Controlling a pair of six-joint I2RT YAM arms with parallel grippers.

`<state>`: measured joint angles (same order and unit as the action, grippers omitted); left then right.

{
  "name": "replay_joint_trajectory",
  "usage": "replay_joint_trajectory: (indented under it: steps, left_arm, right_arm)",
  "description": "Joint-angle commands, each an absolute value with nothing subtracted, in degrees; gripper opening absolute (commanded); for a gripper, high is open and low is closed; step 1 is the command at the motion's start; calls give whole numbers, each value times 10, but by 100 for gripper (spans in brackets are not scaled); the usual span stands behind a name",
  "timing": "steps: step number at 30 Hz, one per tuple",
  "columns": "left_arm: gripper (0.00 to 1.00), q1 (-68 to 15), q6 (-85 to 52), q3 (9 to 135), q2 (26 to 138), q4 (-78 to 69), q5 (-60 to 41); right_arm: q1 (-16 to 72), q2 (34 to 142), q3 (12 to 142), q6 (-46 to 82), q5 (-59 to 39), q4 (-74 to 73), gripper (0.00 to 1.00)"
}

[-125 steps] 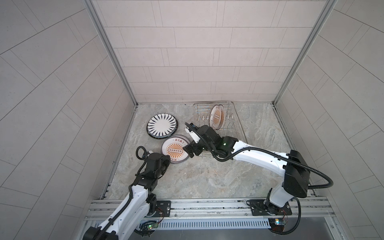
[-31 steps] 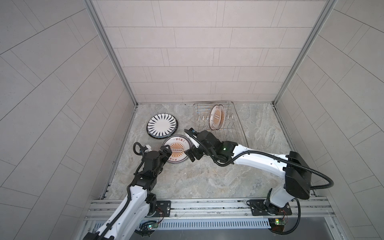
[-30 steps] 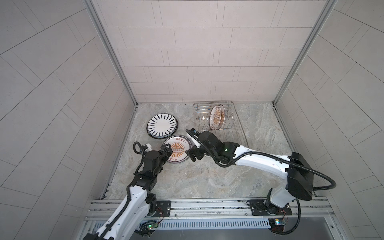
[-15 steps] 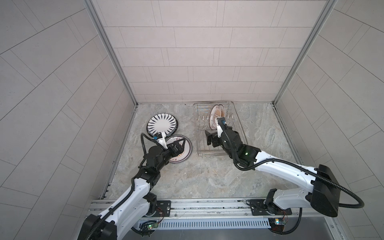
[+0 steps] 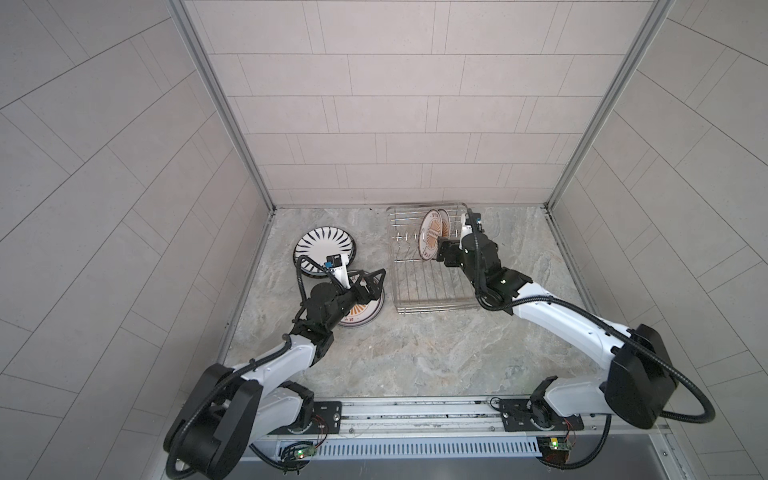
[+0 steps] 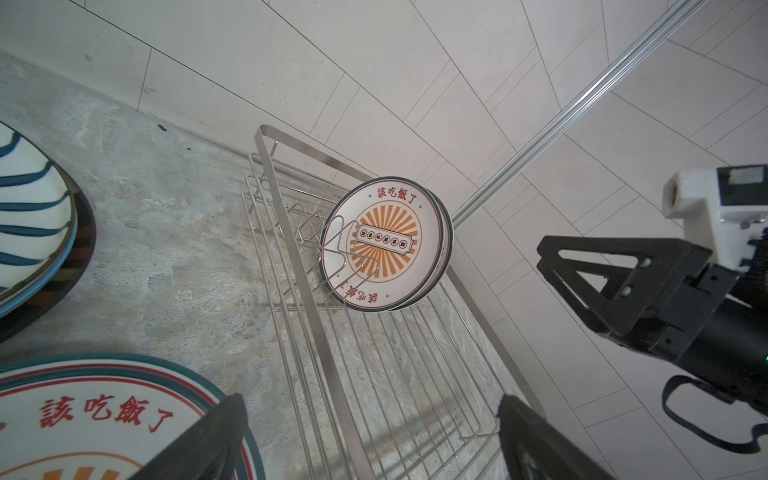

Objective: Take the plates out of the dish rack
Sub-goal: 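Move both grippers back to the sunburst plates in the rack, then grasp the nearer sunburst plate rim with the right gripper and lift it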

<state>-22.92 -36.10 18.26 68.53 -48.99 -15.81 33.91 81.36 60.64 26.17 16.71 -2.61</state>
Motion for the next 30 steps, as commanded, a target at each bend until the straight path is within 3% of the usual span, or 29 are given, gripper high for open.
replay_joint_trajectory:
  steps: [1, 6, 19, 23, 27, 30]
  left_arm:
    - [100, -231, -333, 188, 732, -617, -149]
    - [100, -235, -322, 189, 790, -686, -121]
    - [100, -236, -305, 229, 872, -697, -144]
    - [100, -236, -308, 235, 885, -703, -145]
    - [100, -236, -308, 241, 890, -702, -142]
    - [100, -236, -310, 243, 891, -706, -146]
  right_arm:
    - [337, 868, 667, 242, 162, 19, 74]
    - [321, 963, 771, 242, 213, 96, 55]
    - [292, 1069, 853, 220, 165, 109, 36]
    - [304, 1056, 847, 227, 260, 123, 38]
    - [312, 1037, 836, 230, 292, 122, 46]
    - [324, 1016, 819, 219, 315, 103, 46]
